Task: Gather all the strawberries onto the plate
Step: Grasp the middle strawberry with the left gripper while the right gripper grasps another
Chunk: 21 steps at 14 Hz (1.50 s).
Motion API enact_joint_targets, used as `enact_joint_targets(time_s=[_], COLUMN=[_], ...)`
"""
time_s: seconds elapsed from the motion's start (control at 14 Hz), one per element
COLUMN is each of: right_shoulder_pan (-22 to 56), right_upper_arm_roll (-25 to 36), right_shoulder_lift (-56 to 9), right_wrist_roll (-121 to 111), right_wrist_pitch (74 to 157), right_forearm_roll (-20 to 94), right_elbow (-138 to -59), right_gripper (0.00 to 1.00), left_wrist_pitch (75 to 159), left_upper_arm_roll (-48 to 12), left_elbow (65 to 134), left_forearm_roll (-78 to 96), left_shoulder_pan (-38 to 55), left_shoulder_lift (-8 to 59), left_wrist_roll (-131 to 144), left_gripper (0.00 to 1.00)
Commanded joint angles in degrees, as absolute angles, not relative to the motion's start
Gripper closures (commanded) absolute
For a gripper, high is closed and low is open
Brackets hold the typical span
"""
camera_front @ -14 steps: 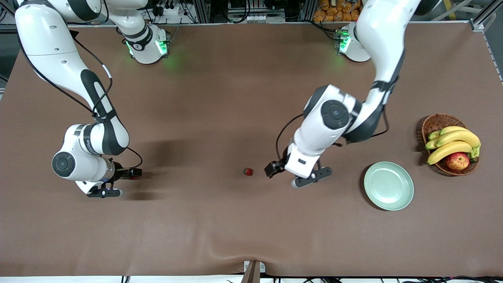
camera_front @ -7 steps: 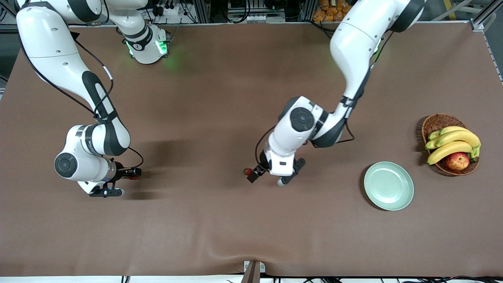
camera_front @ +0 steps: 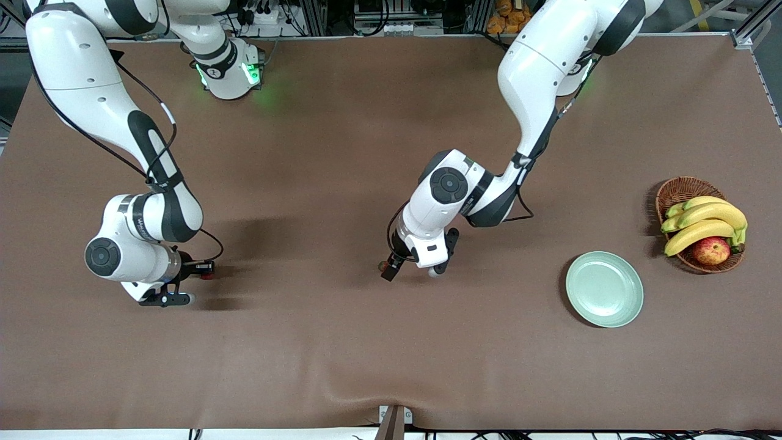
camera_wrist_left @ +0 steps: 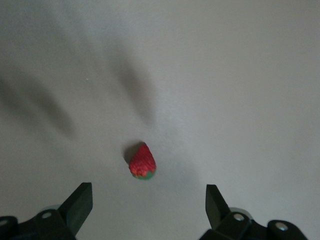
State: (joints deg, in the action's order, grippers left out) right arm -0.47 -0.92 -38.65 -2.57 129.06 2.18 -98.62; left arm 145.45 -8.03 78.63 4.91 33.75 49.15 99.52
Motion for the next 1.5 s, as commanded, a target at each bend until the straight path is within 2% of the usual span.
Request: enact_joint_targets(time_s=[0.0, 0.14, 0.71, 0.86, 0.93, 1.0, 1.14, 1.21, 1.36, 1.43], right_shoulder_pan=[-1.3, -1.3, -1.0, -0.5, 0.1, 0.4, 1.2, 1.8, 3.6, 4.6], right_upper_arm_roll=[-1.8, -1.8, -2.1, -2.5, -2.6, -2.9, -3.8, -4.0, -4.1, -4.1], right_shoulder_lift=[-38.4, -38.2, -37.1, -36.7, -36.4, -35.9, -35.2, -35.0, -34.9, -34.9], right_wrist_roll=[-2.9, -2.9, -2.8, -2.6, -2.5, -2.5, -2.2, -2.2, -1.0, -0.1], right_wrist_pitch=[129.2, 129.2, 128.7, 128.7, 128.7, 128.7, 128.7, 128.7, 128.7, 128.7], right_forearm_roll=[1.1, 1.1, 1.7, 1.8, 1.8, 1.9, 2.6, 3.4, 5.7, 7.0], right_elbow=[-98.6, -98.5, -96.9, -96.3, -96.0, -95.5, -95.0, -94.7, -94.0, -93.7], right_gripper=[0.67, 0.73, 0.79, 0.84, 0.86, 0.87, 0.89, 0.91, 0.93, 0.93], left_wrist_pitch=[150.7, 152.0, 154.9, 156.0, 156.3, 156.3, 156.4, 156.4, 156.4, 156.4], left_upper_arm_roll=[-7.4, -7.3, -5.1, -5.0, -5.0, -5.0, -4.9, -4.9, -4.9, -4.9], left_elbow=[76.8, 76.8, 76.8, 76.7, 76.7, 76.7, 76.6, 76.6, 76.7, 76.7], left_forearm_roll=[5.1, 4.8, 5.0, 5.0, 5.0, 5.0, 4.9, 4.9, 4.9, 4.9], left_shoulder_pan=[35.7, 36.0, 37.8, 38.1, 38.1, 38.1, 38.1, 38.1, 38.1, 38.1], left_shoulder_lift=[53.3, 54.0, 56.1, 56.5, 56.6, 56.6, 57.0, 57.0, 57.0, 56.9], left_wrist_roll=[104.7, 106.0, 106.2, 106.2, 106.1, 105.7, 105.0, 103.7, 102.7, 102.4], left_gripper=[0.0, 0.0, 0.0, 0.01, 0.2, 0.34, 0.49, 0.61, 1.0, 1.0])
